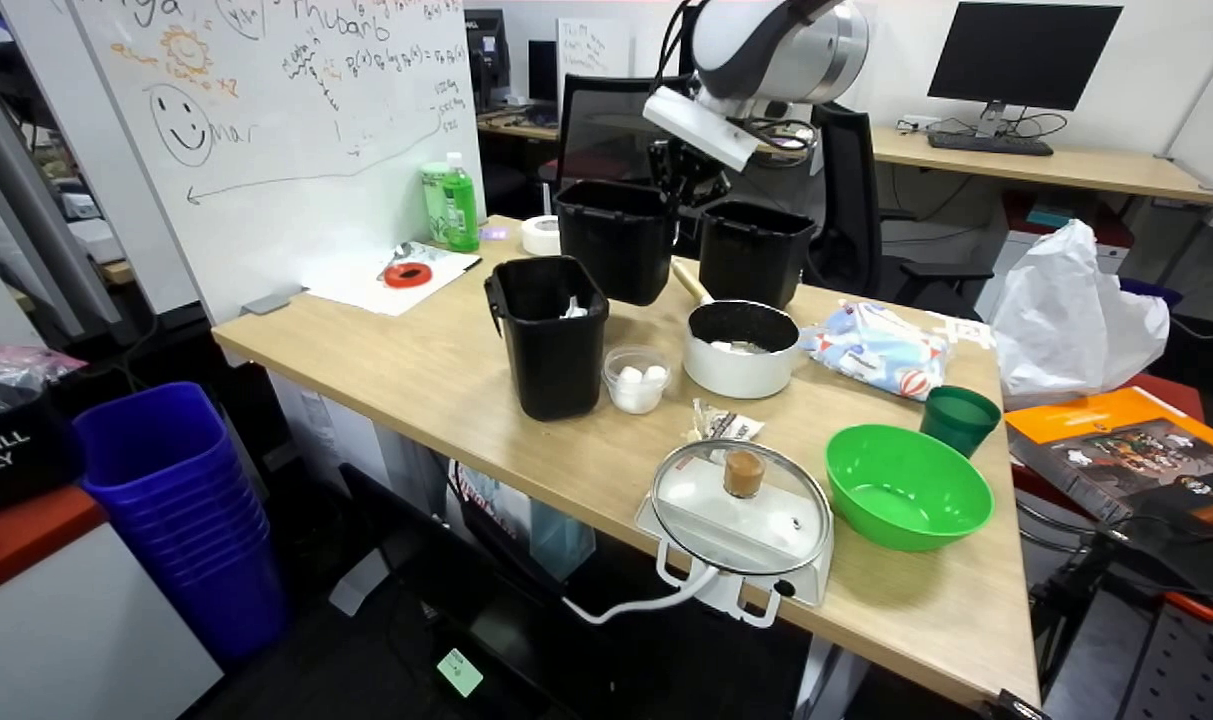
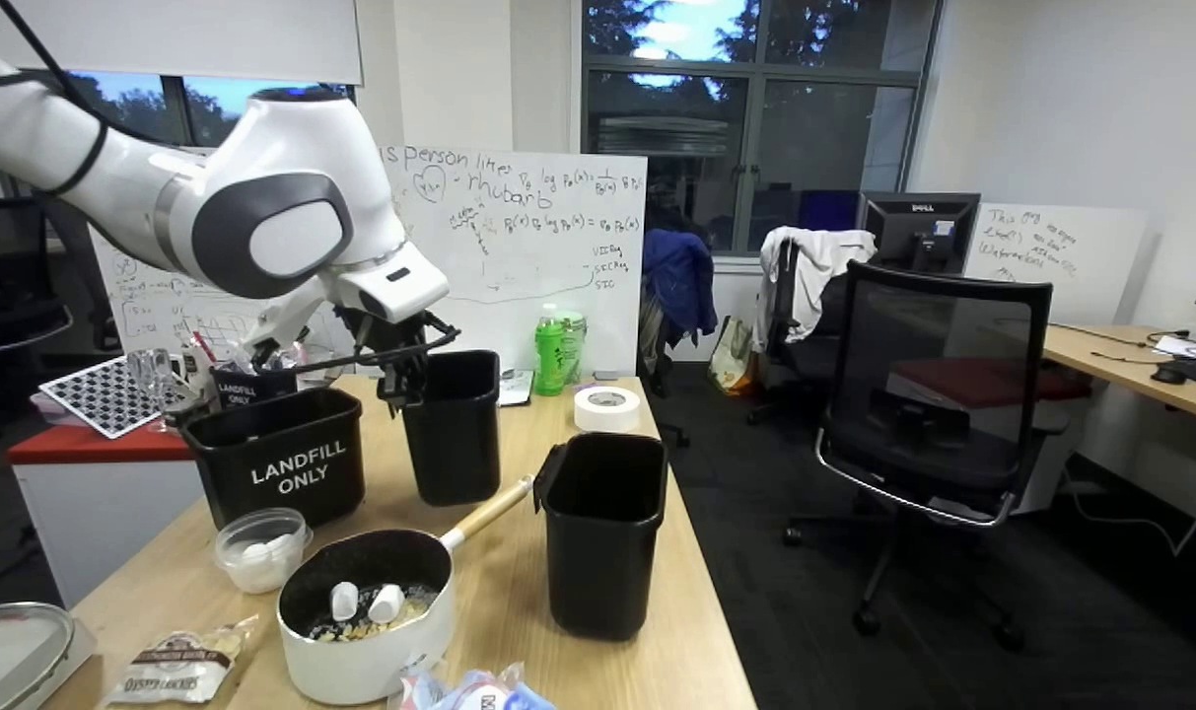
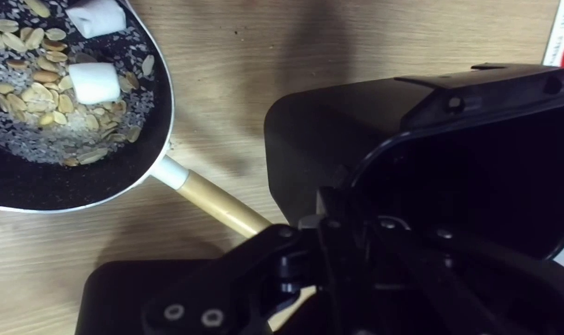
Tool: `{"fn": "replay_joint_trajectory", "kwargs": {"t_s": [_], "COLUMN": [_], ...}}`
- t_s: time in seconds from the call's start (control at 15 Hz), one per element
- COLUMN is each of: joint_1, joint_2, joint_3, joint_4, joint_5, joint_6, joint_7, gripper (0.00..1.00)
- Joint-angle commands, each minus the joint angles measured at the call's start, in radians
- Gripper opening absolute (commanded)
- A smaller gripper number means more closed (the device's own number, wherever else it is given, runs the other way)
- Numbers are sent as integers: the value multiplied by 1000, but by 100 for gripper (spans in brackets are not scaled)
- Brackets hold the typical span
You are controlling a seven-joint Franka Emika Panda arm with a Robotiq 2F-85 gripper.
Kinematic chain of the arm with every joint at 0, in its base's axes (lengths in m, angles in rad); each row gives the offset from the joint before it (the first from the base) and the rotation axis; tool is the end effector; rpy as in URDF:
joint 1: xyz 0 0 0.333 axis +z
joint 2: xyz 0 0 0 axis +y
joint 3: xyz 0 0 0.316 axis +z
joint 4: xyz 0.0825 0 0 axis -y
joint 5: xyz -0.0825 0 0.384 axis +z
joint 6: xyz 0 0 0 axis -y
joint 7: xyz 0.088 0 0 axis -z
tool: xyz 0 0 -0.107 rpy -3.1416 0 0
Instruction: Remove the black bin from the other black bin
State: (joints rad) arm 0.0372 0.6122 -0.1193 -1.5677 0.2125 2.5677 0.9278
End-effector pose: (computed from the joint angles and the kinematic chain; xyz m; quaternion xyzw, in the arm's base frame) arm 0.7314 -0.0480 0.3288 -0.8274 0.5248 -0.1607 0.1189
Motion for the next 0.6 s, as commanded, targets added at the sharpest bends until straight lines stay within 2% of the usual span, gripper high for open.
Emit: {"fn": "replay_joint_trajectory", "kwargs": {"t_s": [0.0,0.2,0.27,0.53], "joint_1": [0,7,9,11], "joint_2": [47,61,63,51], "joint_3": [-3,1,2,7], "joint_4": [57,72,77,81], "joint_5": [-12,-15,-17,-24], "joint_6": [-68,-101,-115,-136], "joint_7": [17,12,11,-6], "gripper": [2,2,29,55]}}
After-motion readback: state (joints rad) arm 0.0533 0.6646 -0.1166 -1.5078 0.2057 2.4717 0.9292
